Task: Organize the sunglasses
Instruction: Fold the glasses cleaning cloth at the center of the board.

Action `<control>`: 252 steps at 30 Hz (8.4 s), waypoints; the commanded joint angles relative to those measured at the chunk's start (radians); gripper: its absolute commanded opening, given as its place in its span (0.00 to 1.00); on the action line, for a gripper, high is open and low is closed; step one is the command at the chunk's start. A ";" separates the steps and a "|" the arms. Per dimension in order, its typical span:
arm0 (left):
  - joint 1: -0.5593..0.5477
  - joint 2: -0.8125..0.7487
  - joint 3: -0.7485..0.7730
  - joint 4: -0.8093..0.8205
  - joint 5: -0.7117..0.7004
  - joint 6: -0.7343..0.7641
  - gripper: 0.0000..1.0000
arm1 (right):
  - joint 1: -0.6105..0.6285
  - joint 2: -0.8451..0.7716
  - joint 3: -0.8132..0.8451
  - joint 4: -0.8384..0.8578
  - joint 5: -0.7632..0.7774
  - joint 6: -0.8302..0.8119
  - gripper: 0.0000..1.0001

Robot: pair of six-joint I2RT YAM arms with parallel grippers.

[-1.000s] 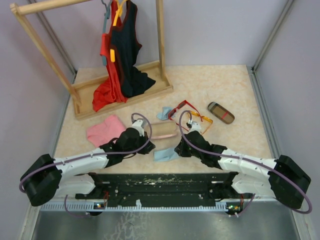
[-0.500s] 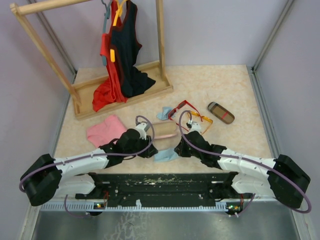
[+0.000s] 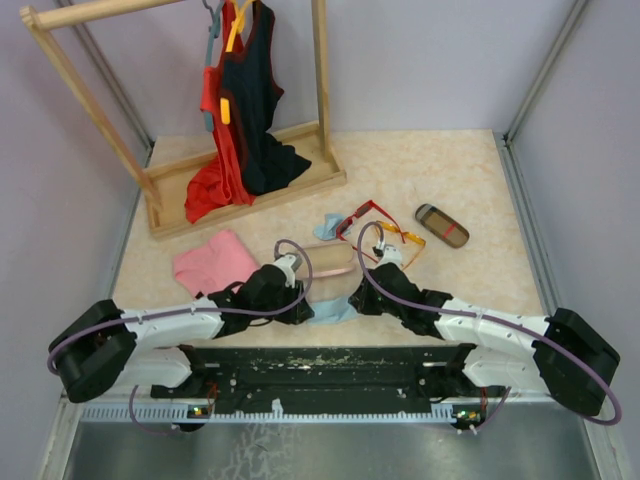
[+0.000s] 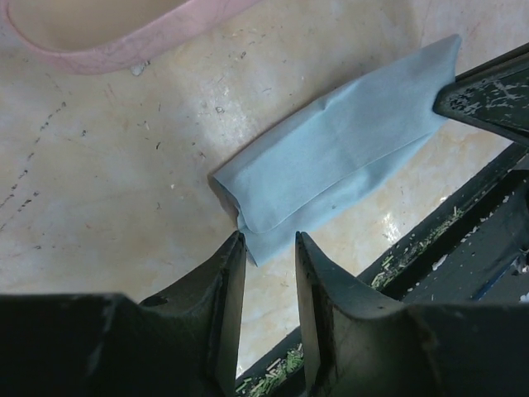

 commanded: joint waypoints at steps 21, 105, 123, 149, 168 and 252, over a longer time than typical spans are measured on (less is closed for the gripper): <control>-0.005 0.071 0.075 0.043 -0.039 0.029 0.00 | 0.007 0.003 -0.003 0.065 -0.011 0.012 0.00; -0.148 0.315 0.156 0.305 -0.068 0.633 0.57 | -0.126 0.061 -0.106 0.254 -0.104 0.164 0.00; -0.208 0.378 0.169 0.295 -0.112 0.646 0.52 | -0.127 0.046 -0.114 0.246 -0.109 0.163 0.00; -0.208 0.267 0.205 0.206 -0.160 0.636 0.00 | -0.127 -0.214 -0.137 0.033 -0.003 0.071 0.31; -0.208 0.389 0.225 0.196 -0.141 0.593 0.24 | -0.127 -0.247 -0.139 -0.009 0.005 0.040 0.36; -0.155 -0.025 0.003 0.006 -0.341 -0.056 0.83 | -0.126 -0.195 -0.115 -0.021 -0.028 0.006 0.35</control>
